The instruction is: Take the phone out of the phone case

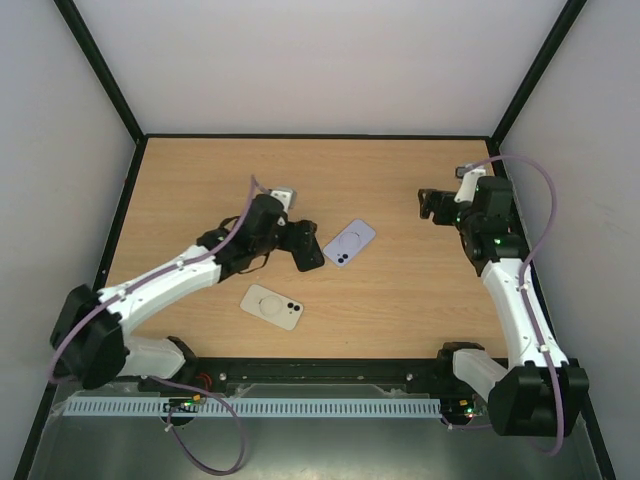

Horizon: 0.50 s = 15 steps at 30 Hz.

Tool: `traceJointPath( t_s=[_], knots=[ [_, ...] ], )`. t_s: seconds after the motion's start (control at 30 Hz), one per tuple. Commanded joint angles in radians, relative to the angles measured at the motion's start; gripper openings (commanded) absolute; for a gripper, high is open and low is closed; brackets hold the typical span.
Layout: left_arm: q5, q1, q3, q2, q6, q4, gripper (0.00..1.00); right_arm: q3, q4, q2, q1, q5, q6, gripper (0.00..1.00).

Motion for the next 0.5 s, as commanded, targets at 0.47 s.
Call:
traceJointPath(
  t_s=[0.47],
  knots=[
    [0.127,-0.08,0.351,0.6,0.066,0.016,1.0,-0.128,-0.033,0.007,-0.014,-0.087,-0.104,0.98]
  ],
)
